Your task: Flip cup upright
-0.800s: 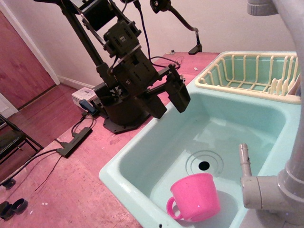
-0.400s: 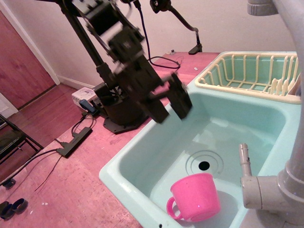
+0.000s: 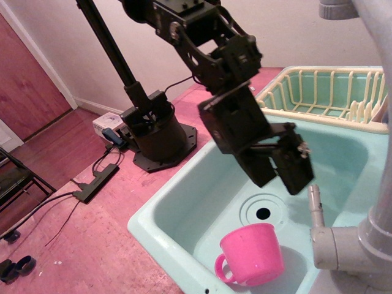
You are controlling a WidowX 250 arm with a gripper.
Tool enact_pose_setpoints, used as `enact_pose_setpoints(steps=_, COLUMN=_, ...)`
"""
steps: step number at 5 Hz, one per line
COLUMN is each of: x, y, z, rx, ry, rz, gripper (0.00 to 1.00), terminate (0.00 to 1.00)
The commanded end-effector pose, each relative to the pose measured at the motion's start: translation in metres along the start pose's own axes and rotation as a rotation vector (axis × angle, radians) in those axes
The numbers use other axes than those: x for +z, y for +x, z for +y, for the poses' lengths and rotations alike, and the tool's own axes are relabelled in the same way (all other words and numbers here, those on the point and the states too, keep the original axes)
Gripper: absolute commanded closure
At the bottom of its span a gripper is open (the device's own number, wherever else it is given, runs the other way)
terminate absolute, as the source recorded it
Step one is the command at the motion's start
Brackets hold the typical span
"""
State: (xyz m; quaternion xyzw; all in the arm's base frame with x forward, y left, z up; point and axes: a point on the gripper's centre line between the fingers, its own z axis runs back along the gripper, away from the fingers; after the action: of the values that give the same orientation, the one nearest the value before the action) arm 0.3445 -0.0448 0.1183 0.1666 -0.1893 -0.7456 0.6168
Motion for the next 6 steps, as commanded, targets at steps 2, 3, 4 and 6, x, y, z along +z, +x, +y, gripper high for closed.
enact_pose_setpoints(steps=2, x=0.010, y=0.027, z=0.006, rx=-0.128, ry=0.043, rz=-0.079, gripper=0.00, terminate=0.00)
enact_pose_setpoints(steps=3, x=0.013, y=0.041, z=-0.012, rx=-0.115, ry=0.070, rz=-0.123, gripper=0.00, terminate=0.00)
enact_pose_setpoints(steps=4, x=0.008, y=0.051, z=-0.011, rx=-0.124, ry=0.111, rz=-0.148, gripper=0.00, terminate=0.00)
enact_pose_setpoints(steps=6, x=-0.015, y=0.073, z=0.000, rx=-0.098, ry=0.186, rz=-0.153, gripper=0.00, terminate=0.00)
